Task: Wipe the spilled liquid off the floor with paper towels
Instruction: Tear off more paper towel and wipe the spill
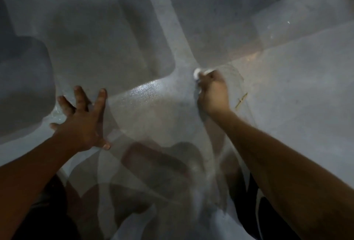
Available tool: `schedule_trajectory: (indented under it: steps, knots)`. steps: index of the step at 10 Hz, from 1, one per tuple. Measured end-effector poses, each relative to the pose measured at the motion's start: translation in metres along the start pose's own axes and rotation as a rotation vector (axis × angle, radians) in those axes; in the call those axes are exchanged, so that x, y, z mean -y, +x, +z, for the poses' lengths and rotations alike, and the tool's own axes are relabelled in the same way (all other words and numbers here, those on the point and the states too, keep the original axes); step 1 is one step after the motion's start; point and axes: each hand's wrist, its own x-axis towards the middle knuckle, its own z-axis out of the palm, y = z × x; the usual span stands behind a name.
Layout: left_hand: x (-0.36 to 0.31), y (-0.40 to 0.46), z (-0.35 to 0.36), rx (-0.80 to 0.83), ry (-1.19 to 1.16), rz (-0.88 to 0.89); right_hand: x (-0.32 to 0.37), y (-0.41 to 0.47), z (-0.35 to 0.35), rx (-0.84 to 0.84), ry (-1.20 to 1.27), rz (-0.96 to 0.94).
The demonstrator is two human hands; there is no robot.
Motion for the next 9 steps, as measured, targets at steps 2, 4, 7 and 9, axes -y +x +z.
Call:
schedule_trajectory:
  steps: [2, 4, 7, 9]
  knots:
    - [-0.002, -0.003, -0.002, 0.007, -0.015, -0.022, 0.028, -0.046, -0.022, 0.317, 0.017, -0.224]
    - [0.000, 0.001, 0.000, 0.013, -0.020, -0.027, -0.004, 0.088, -0.028, -0.070, -0.253, 0.351]
    - [-0.004, 0.000, -0.003, 0.030, -0.024, -0.030, 0.092, -0.036, 0.044, 0.561, -0.199, -0.650]
    - [-0.001, 0.005, -0.001, 0.041, -0.053, -0.058, 0.005, 0.089, 0.000, 0.011, 0.051, -0.061]
